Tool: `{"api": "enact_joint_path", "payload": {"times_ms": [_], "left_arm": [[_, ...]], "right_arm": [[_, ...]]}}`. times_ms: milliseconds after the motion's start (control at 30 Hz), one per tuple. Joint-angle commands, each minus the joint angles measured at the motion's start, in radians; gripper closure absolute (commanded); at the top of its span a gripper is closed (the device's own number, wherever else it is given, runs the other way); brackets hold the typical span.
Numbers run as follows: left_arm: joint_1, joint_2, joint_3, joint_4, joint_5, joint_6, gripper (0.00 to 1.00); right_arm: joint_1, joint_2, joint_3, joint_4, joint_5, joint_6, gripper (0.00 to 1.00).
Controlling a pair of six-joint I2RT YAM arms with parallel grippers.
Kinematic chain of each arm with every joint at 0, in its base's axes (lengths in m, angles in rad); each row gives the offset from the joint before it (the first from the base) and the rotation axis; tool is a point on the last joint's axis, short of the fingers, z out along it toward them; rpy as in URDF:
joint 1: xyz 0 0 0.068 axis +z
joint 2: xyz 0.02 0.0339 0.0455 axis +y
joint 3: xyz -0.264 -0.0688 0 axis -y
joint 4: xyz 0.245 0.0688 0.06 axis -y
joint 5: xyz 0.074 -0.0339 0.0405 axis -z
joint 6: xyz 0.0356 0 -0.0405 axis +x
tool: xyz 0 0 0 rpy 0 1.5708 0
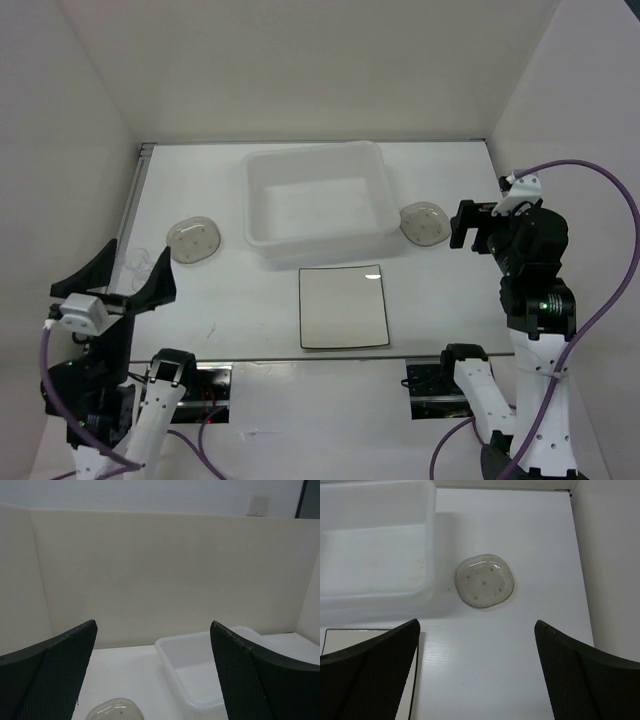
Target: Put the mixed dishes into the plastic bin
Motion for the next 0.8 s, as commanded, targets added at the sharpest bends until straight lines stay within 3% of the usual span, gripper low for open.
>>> {"api": "enact_joint_path", "payload": {"times_ms": [0, 167, 300, 600, 767], "left_arm": [[-0.002, -0.122, 0.108, -0.24, 0.047, -0.051, 0.0], [-0.002, -0.133, 0.182, -0.477, 0.082, -0.08, 0.0], [-0.002, -0.133, 0.124, -0.465, 0.021, -0.106, 0.0], [-0.002, -0.133, 0.102, -0.456, 0.064, -0.086, 0.0], [-0.002, -0.133, 0.09, -0.465, 0.0, -0.118, 0.0]], "right_arm": [[0.003, -0.025, -0.003, 0.008, -0.011, 0.014, 0.0], [0.003, -0.079, -0.021, 0.028, -0.033, 0.023, 0.0], [0.003, -0.079, -0.021, 0.028, -0.033, 0.023, 0.0], [0.003, -0.088, -0.021, 0.019, -0.024, 0.032, 0.0], [0.003, -0.067, 0.008, -0.007, -0.102, 0.043, 0.0]]}}
